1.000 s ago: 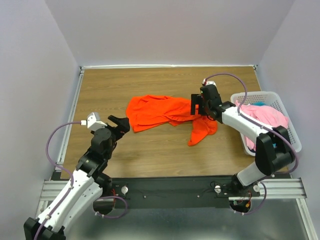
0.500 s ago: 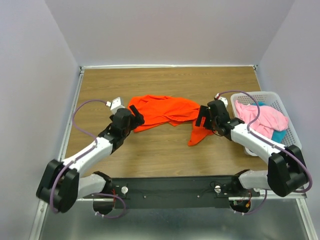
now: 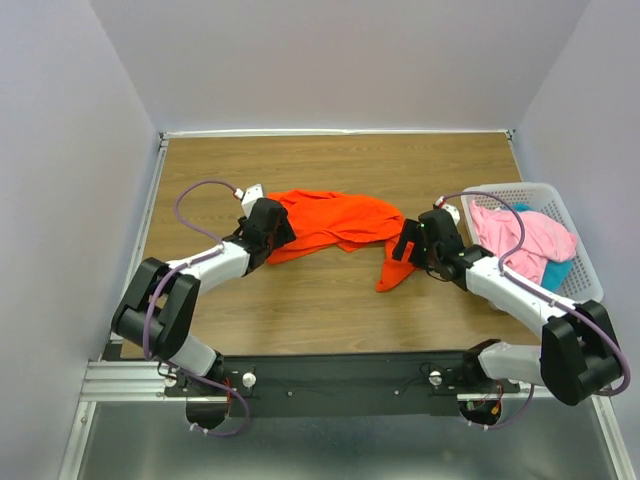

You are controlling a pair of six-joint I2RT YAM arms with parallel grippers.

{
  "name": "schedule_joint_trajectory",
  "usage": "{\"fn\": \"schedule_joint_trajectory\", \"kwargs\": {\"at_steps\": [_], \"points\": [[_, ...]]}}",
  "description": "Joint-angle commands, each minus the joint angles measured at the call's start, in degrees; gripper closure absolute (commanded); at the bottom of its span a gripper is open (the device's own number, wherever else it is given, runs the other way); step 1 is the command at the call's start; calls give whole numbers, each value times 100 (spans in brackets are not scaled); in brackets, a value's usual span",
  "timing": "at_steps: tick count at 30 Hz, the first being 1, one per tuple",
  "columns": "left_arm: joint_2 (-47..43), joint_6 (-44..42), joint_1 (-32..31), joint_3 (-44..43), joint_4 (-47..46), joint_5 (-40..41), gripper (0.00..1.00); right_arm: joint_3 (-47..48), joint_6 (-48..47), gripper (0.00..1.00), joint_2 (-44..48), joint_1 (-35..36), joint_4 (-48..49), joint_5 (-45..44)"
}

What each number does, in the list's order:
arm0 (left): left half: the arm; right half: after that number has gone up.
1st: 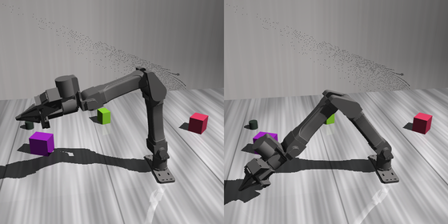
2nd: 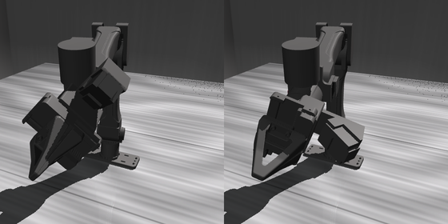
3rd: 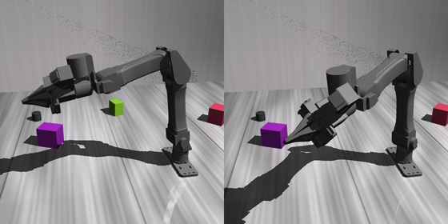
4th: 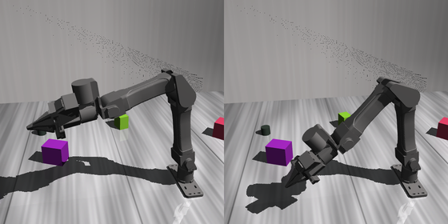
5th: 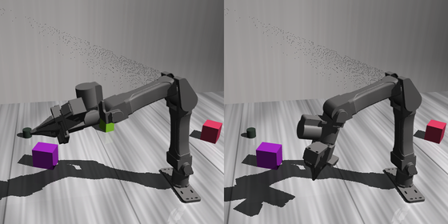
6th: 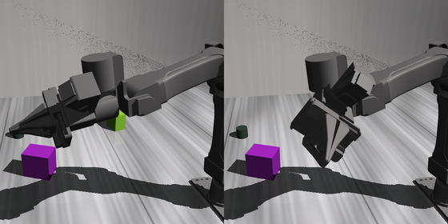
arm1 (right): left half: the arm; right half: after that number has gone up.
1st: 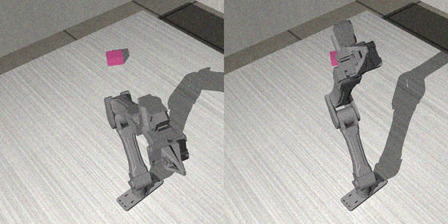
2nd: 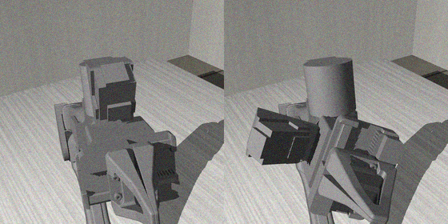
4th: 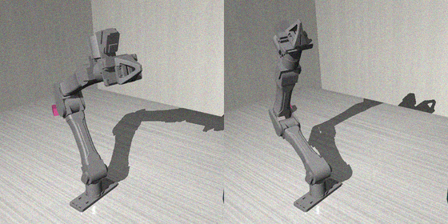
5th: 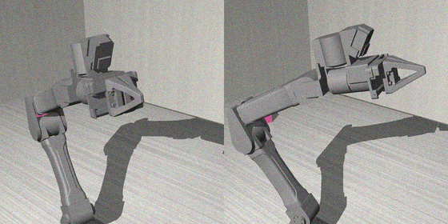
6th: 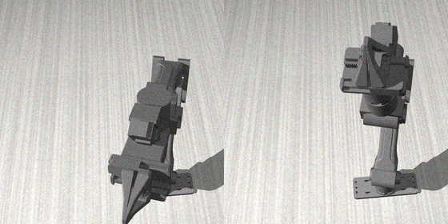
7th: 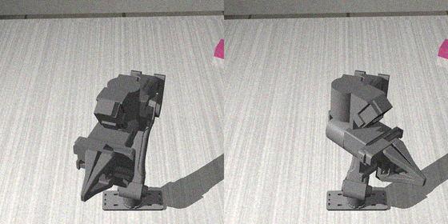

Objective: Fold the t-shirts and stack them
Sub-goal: Flatten the tshirt out

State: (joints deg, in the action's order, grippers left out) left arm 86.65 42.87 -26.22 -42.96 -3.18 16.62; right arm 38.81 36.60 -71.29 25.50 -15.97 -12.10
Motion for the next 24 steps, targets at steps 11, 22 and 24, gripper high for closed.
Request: {"fn": "schedule_joint_trajectory", "kwargs": {"at_steps": [11, 22, 24], "points": [[695, -33, 47, -397, 239, 201, 34, -110, -4, 0, 273, 26, -12, -74], [739, -139, 47, -441, 151, 105, 60, -93, -39, 0, 238, 26, -12, 23], [783, -165, 47, -441, 134, 78, 64, -110, -21, 0, 299, 26, -20, 32]]}}
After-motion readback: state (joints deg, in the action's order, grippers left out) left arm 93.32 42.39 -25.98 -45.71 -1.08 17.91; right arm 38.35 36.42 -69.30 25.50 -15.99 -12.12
